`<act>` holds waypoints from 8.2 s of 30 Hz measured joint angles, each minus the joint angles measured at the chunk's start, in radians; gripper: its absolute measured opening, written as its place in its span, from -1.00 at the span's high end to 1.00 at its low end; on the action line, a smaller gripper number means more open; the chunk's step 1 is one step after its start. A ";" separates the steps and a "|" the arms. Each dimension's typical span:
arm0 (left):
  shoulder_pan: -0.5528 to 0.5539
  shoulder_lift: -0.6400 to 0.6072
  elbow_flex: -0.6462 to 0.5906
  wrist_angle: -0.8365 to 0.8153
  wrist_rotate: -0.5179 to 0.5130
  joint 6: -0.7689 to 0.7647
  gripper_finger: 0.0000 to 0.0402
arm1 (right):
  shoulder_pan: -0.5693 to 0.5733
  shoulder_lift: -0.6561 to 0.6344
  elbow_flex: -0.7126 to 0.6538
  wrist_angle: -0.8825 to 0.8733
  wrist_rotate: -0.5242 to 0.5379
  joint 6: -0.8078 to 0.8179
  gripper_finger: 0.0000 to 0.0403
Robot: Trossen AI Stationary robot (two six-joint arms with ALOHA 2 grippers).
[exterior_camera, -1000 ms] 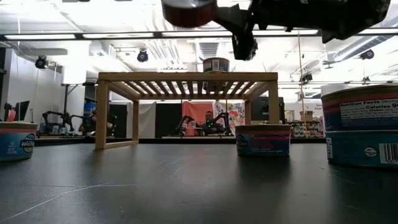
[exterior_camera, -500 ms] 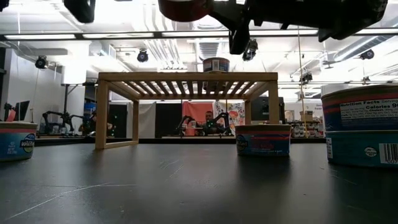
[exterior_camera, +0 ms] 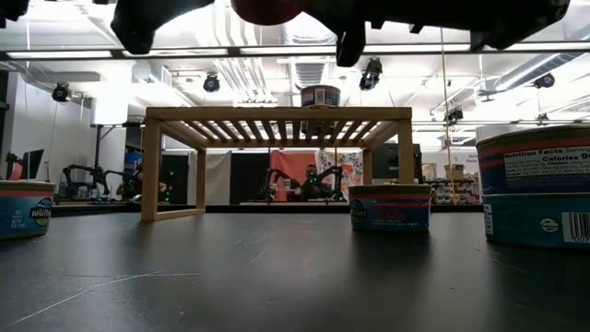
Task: Stack canned seafood by type on shelf
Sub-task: Put the red tuna can on the shelf
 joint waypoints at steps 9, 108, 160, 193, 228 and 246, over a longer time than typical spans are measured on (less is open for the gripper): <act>0.043 0.026 0.000 0.024 0.031 0.015 -0.42 | 0.000 0.000 0.009 -0.016 0.001 -0.019 0.33; 0.110 -0.142 0.029 -0.318 0.233 -1.051 0.41 | 0.246 0.237 0.494 -0.530 0.848 -1.707 -0.09; 0.186 -0.595 0.118 -0.693 0.051 0.260 -0.38 | -0.045 0.046 0.478 -0.572 0.579 -1.321 0.36; 0.365 -0.597 0.332 -1.472 0.024 0.169 -0.35 | -0.319 0.218 0.832 -1.207 0.438 -0.907 0.36; 0.365 -0.571 0.338 -1.497 0.024 0.159 -0.35 | -0.341 0.274 0.890 -1.450 0.537 -0.843 0.07; 0.367 -0.526 0.338 -1.477 0.024 0.150 -0.35 | -0.341 0.274 0.889 -1.444 0.399 -0.738 -0.14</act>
